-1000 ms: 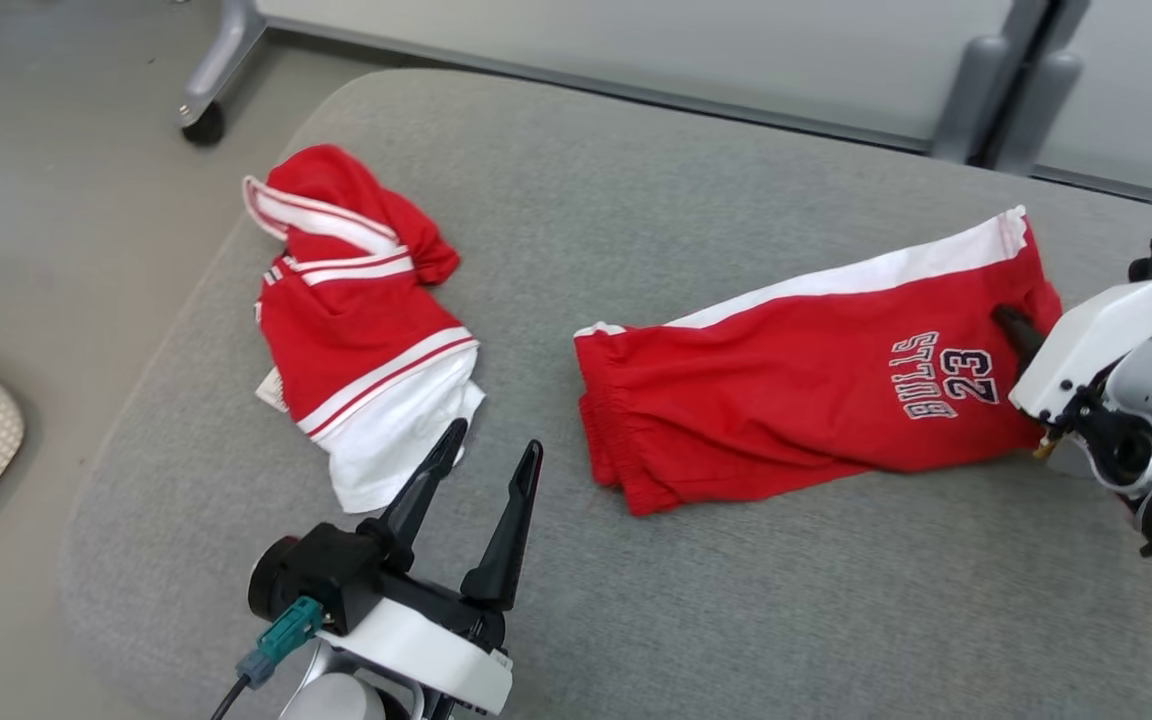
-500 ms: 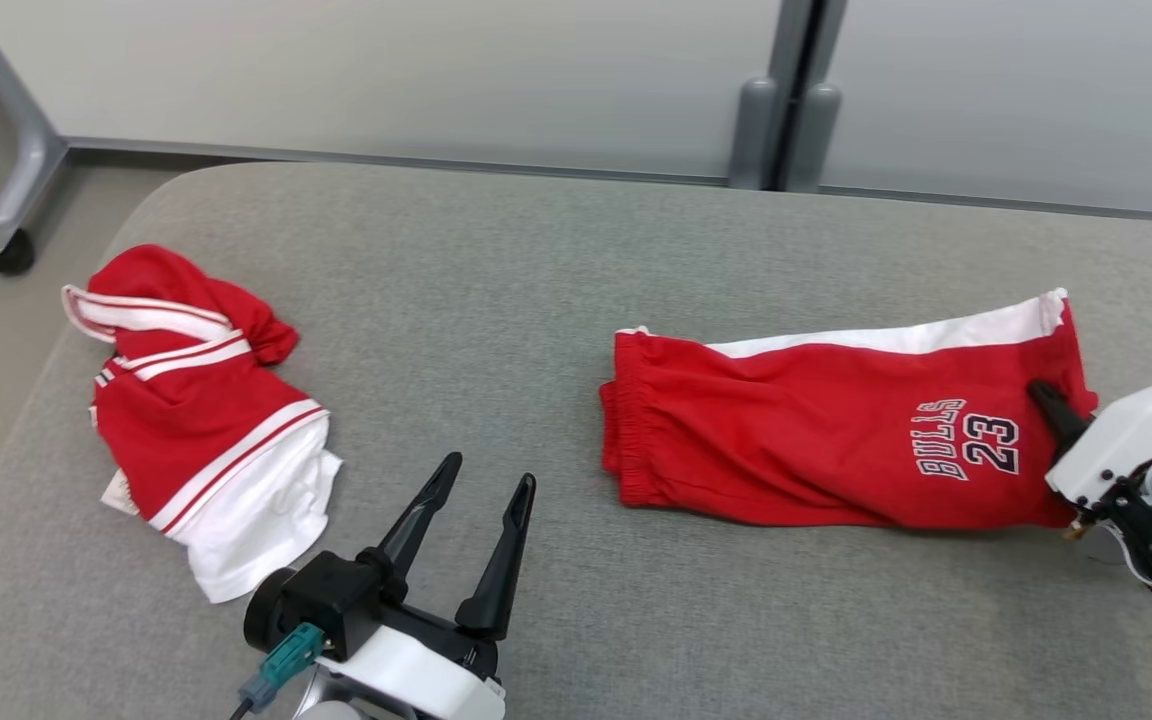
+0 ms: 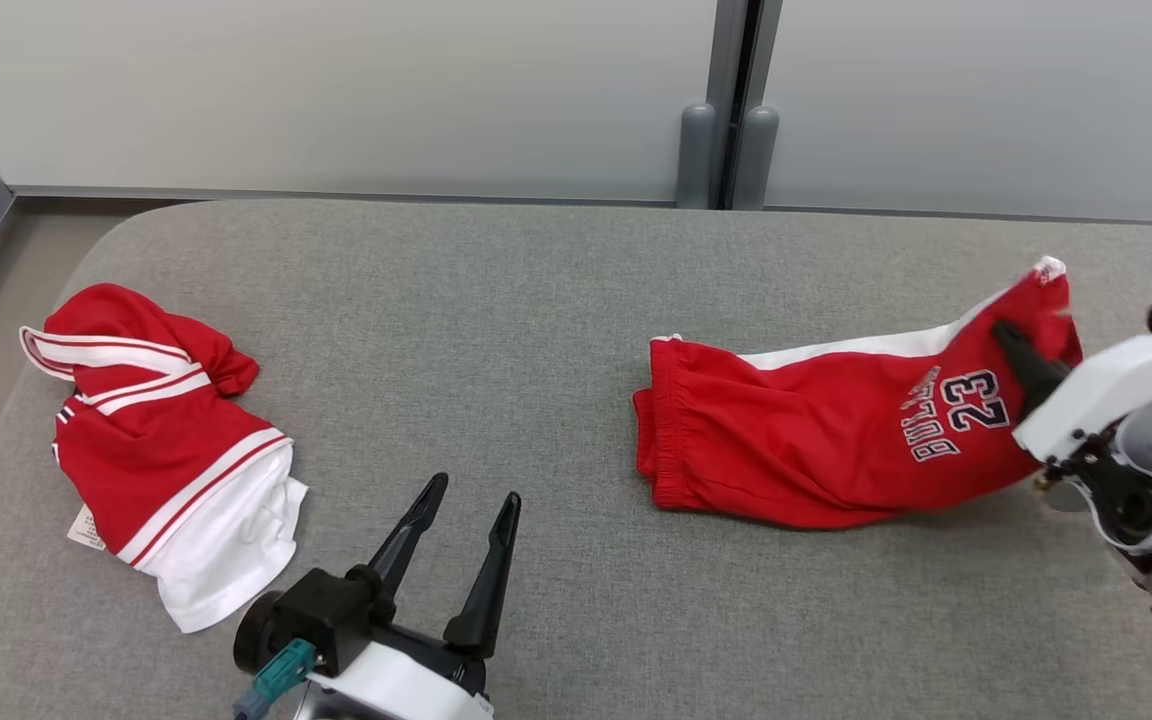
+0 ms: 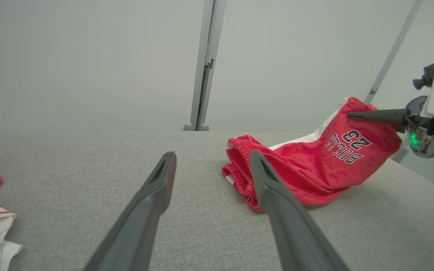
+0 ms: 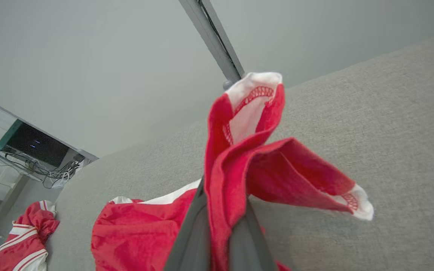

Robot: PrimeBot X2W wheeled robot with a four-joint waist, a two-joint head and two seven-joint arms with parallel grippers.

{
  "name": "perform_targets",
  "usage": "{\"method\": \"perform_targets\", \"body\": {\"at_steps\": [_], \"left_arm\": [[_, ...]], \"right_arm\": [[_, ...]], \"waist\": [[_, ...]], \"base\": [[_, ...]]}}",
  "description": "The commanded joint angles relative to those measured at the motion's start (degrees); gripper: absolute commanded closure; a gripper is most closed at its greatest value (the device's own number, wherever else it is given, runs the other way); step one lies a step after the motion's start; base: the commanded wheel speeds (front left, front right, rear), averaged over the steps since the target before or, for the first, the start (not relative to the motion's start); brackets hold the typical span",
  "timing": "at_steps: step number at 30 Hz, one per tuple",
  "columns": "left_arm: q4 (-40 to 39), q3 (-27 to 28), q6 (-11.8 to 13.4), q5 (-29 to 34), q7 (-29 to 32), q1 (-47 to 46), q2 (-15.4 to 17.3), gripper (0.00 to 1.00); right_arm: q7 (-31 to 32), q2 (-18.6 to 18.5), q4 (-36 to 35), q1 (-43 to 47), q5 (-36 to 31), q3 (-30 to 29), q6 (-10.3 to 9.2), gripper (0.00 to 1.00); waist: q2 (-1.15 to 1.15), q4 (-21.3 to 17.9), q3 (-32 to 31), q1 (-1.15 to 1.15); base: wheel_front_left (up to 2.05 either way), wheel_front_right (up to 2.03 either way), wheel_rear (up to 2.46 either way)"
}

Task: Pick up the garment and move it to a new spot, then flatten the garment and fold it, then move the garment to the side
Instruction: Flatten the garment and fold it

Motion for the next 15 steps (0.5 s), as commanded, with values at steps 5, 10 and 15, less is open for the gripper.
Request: {"method": "perform_targets", "body": {"at_steps": [5,10,15], "left_arm": [[1.04,0.09,-0.31,-0.15,0.01,0.78,0.20,0.00],[1.40,-0.27,-0.28,-0.42,0.01,0.72,-0.26,0.00],[2.30,-0.71,-0.53,-0.72,0.01,0.35,-0.62,0.00]], "right_arm": [[1.09,3.07,-2.93,-2.49,-3.35,2.76,0.04,1.00],[3.35,6.64,-2.05,-3.48,-4.41,4.88,0.04,1.00],[7.01,11.48,3.04,-4.40,-5.17,7.21,0.04,1.00]], "waist": [[0.00,1.49,-0.96,0.00],[0.00,3.05,-1.14,0.00],[0.00,5.58,-1.13,0.00]], "base": [[0.00,0.00,0.00],[0.00,0.00,0.00],[0.00,0.00,0.00]]}}
